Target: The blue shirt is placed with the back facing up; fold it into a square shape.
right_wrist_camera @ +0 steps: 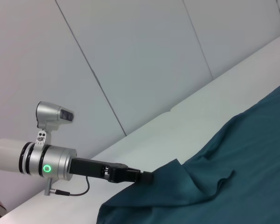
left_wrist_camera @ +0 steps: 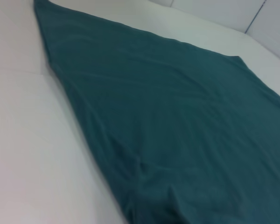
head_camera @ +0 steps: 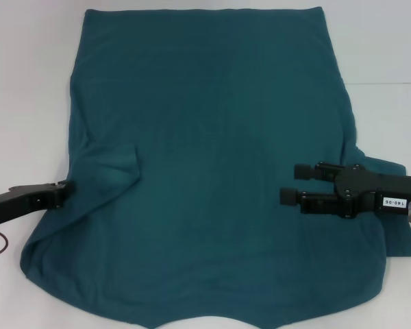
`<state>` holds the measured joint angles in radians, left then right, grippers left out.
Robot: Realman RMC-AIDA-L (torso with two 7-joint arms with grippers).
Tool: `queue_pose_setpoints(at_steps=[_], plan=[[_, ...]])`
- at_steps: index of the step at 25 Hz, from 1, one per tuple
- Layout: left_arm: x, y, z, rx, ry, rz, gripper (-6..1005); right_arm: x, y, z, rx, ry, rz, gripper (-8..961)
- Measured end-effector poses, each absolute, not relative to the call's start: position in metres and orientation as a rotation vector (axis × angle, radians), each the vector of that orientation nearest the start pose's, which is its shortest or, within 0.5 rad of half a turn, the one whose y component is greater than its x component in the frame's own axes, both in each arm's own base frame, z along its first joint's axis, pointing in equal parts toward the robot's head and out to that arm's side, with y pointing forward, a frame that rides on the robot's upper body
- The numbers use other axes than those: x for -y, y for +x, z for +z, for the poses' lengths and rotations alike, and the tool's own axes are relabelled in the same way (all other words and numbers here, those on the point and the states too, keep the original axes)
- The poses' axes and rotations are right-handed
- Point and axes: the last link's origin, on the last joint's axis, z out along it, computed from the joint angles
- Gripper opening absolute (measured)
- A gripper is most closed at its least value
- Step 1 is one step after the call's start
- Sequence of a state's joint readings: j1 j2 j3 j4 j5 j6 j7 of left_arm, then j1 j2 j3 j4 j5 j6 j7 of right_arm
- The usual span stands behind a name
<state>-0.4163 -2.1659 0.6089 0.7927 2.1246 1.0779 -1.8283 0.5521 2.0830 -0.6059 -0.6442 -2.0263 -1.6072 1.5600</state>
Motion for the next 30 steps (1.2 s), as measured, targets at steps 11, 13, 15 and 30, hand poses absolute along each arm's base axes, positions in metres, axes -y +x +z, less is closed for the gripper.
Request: queue_pose_setpoints(at_steps=[11,13,15,30], plan=[[-0.335,-0.324,0.009,1.267,-2.172,-0.535,0,-0.331,0.256,0.004,-0.88,-2.692,0.82,894],[-0.334,-0.322,0.008,1.268,-2.19,-0.542,1,-0.331,0.256,0.004,-0.88,-2.692,0.819,894],[-0.333,-0.32,0.007,1.268,-2.206,-0.543,1,-0.331,0.256,0.004,-0.879,-2.692,0.819,895],[-0.31,-0.3,0.0,1.253,-2.456,-0.572,103,-0.333,0.256,0.008,-0.871,-2.672,0.837,895]])
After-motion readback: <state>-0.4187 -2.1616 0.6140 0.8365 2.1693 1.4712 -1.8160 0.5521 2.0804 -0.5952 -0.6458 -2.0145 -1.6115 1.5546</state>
